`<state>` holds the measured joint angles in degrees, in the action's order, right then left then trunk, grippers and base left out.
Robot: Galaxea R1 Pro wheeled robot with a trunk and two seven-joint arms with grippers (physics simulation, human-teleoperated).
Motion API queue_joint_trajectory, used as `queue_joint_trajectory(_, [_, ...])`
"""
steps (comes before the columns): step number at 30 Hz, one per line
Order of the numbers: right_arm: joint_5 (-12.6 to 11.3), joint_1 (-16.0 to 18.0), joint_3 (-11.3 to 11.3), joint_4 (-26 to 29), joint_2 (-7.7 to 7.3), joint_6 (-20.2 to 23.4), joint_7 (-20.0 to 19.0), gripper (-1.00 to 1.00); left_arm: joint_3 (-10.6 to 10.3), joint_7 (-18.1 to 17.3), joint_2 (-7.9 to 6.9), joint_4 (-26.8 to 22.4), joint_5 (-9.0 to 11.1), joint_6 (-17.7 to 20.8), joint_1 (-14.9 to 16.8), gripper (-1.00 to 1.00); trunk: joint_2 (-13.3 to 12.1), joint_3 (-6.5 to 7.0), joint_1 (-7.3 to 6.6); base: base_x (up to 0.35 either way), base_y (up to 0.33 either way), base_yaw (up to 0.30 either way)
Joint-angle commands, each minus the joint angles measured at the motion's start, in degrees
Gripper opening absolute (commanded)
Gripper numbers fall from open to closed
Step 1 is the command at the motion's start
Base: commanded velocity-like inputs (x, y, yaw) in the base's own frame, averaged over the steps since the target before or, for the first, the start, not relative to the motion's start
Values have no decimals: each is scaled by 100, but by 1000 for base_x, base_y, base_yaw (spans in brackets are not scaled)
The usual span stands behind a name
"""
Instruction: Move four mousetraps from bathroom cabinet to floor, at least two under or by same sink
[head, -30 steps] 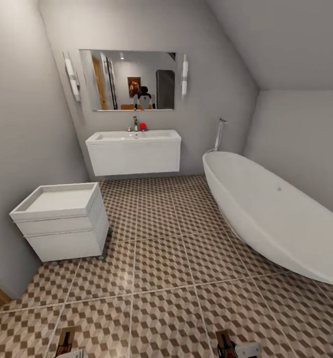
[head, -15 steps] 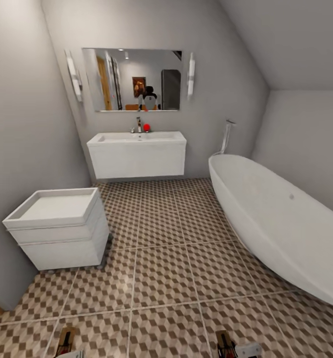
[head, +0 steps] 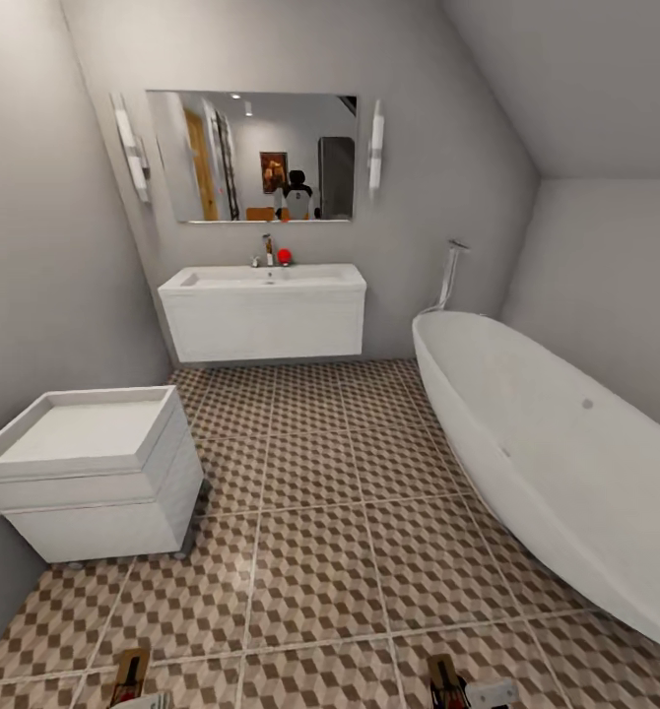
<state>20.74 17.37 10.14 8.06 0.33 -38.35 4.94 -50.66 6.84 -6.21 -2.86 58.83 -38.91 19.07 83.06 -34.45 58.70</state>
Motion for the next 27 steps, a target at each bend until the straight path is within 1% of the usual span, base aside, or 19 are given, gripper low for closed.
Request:
queue_joint_trajectory(1, [44, 4, 23, -5, 1, -14, 25, -100, -49, 89, -3, -13, -21, -2, 1, -100, 2, -5, 3, 298, -97, 47])
queue_joint_trajectory(4, [44, 4, 23, -6, -1, -14, 25, -100, -49, 89, -3, -13, -21, -2, 1, -100, 2, -5, 3, 298, -97, 78])
queue_joint_trajectory(12, [44, 4, 23, -7, -3, -20, 24, -100, -49, 89, -3, -13, -21, -2, 1, -100, 2, -5, 3, 298, -97, 157])
queue_joint_trajectory(23, [44, 4, 23, -5, 2, -15, 25, -100, -49, 84, -3, -13, -21, -2, 1, -100, 2, -5, 3, 298, -97, 23])
queue_joint_trajectory(27, [44, 4, 23, -6, 0, -15, 25, -100, -49, 86, -3, -13, -21, -2, 1, -100, 2, -5, 3, 298, -96, 99])
